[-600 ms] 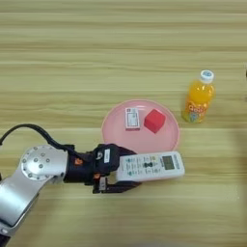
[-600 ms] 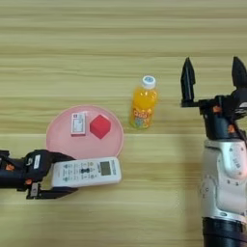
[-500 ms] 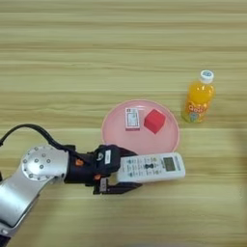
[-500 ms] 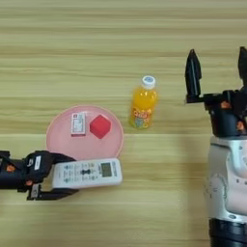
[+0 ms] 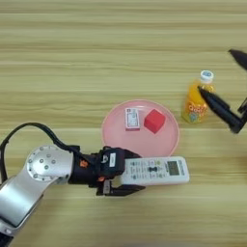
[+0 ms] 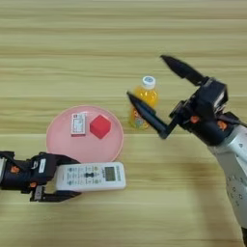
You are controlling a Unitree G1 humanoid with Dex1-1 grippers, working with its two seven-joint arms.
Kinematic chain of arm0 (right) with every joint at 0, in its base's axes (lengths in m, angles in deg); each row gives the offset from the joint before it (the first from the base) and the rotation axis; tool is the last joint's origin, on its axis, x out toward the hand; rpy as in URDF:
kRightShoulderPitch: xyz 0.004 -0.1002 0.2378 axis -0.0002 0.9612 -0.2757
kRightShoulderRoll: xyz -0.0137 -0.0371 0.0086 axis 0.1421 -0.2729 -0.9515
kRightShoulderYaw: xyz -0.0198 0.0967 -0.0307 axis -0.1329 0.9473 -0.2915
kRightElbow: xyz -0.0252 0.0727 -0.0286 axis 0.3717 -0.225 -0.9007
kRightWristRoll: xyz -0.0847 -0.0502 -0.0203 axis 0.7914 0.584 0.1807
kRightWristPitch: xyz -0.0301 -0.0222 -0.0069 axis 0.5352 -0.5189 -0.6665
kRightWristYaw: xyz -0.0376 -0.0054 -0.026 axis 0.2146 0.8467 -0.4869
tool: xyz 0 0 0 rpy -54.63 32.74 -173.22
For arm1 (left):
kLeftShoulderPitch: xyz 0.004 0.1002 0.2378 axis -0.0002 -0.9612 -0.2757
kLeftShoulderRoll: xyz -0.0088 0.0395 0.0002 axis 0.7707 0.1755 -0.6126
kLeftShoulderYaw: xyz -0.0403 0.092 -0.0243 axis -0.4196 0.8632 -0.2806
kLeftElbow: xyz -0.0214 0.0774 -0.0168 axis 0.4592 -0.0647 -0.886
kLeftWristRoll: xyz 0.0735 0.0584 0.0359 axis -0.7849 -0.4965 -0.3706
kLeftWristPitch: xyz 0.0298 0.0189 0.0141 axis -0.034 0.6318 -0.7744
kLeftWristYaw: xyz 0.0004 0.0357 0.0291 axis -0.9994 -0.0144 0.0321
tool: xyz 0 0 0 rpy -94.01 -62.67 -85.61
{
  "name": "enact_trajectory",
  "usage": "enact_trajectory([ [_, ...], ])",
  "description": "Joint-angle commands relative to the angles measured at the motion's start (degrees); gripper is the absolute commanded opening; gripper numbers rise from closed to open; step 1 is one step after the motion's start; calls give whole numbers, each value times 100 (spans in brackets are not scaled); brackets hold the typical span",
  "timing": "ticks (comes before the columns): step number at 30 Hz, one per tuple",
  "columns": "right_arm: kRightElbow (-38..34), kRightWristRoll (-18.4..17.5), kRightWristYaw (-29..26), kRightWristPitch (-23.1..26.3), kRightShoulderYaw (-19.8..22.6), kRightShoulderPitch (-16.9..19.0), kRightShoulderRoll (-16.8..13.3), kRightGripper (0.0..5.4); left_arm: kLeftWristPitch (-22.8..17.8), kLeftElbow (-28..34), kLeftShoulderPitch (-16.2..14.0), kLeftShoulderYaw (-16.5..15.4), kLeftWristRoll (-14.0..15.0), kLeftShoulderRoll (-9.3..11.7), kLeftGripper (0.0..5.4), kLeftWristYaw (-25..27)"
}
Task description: Move the objects on the table
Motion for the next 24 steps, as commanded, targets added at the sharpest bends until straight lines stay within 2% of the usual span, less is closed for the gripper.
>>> enact_trajectory([
  [1, -212, 59, -705, 458, -328, 53, -574, 540, 118, -52, 103, 75, -90, 22, 285, -9],
  [4, -173, 170, -1118, 705, -551, -96, -861, 540, 150, -91, 150, 117, -149, 30, 285, -8],
  [7, -49, 459, -1441, 860, -831, -402, -1074, 540, 182, -130, 188, 139, -183, 24, 285, -10],
  [12, -14, 733, -1998, 1245, -1356, -924, -1339, 540, 185, -138, 213, 161, -236, 23, 285, -12],
  [18, -41, 1122, -2481, 1681, -2023, -1566, -1433, 540, 139, -76, 209, 187, -274, 32, 285, -4],
  [24, -134, 1369, -2756, 2003, -2421, -1859, -1469, 540, 85, -1, 213, 185, -257, 35, 285, -15],
])
